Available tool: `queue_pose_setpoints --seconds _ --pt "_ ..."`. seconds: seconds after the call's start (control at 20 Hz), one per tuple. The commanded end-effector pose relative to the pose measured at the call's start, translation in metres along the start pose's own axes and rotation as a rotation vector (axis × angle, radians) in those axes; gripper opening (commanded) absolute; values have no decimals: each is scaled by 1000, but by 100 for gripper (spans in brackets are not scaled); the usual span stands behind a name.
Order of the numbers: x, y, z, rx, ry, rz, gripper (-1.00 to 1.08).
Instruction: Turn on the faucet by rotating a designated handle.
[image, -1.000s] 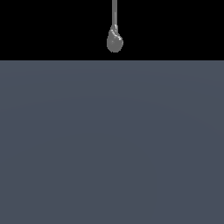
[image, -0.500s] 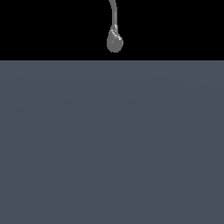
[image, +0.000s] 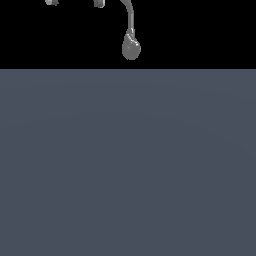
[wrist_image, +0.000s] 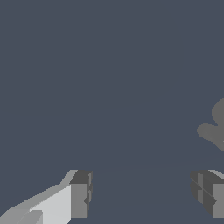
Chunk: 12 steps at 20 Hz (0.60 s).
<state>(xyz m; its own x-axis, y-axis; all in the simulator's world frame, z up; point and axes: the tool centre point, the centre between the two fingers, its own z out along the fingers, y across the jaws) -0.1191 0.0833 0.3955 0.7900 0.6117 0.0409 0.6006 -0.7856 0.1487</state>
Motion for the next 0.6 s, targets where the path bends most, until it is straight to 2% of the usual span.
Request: queue_pose_setpoints --seconds 0.0,0.05,0.1,0.15,0.2,0.25,0.3,0.35,0.4,0.45,0.5,0.55 --pt "-25 30 53 19 -82 80 81" --pt "-2 71 26 -42 -22 29 84" --pt "-2 68 24 -47 -18 26 84" --pt "7 70 42 -40 -20 126 62" --pt "-5 83 43 -38 -21 158 62" --pt "-10 121 46 -73 -8 100 68" --pt "28 69 56 -57 7 3 42" --pt "36 58 56 -53 12 -24 42" --pt "59 43 61 -80 18 -120 23" --pt "65 29 58 -86 20 -143 23" --pt "77 16 52 -44 68 -171 89" --pt "64 17 70 12 55 -108 55"
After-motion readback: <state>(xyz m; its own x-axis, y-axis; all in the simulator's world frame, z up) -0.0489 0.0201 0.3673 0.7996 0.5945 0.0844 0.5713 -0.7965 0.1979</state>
